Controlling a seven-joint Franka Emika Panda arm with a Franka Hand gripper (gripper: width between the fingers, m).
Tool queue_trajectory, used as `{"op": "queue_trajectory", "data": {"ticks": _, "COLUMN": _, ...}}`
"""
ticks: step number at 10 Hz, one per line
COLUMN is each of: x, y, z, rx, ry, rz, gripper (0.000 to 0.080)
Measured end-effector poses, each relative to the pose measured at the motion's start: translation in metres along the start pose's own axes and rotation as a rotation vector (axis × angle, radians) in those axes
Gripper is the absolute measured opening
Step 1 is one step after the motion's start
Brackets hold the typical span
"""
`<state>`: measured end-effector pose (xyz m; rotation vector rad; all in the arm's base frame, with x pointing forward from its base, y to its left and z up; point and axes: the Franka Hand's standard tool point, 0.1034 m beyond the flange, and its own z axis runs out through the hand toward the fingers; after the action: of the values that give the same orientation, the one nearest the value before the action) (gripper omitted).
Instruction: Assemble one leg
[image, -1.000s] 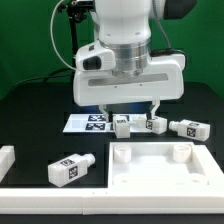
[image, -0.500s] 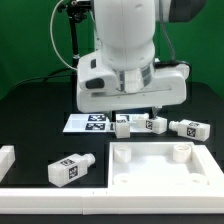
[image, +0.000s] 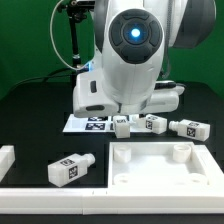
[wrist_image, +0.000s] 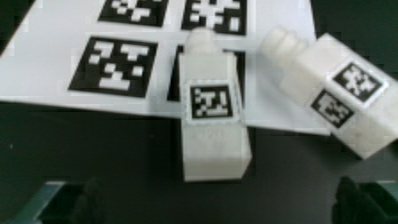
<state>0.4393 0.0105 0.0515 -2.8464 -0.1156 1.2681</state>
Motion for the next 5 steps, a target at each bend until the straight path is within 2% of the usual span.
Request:
{"op": "queue_trajectory", "data": {"ticks": 2, "x": 0.0, "y": 0.0, "z": 0.002, "rx": 0.001, "ry": -0.004, "rz": 0.004, "gripper": 0.0649}}
{"op": "queue_trajectory", "data": {"ticks": 3, "x": 0.0, "y": 0.001, "z": 0.011, "rx": -0.004, "ry": -0.025, "rz": 0.012, "gripper": 0.0649}}
{"op": "queue_trajectory", "data": {"ticks": 4, "x": -0.002, "y": -0.001, "z": 0.021, "rx": -0.022, "ry": -0.048, "rz": 0.008, "gripper": 0.0649}}
{"op": "queue_trajectory", "data": {"ticks": 5, "x": -0.003, "y": -0.004, "z": 0.032, "rx": -0.029, "ry": -0.051, "rz": 0.003, "gripper": 0.0649}}
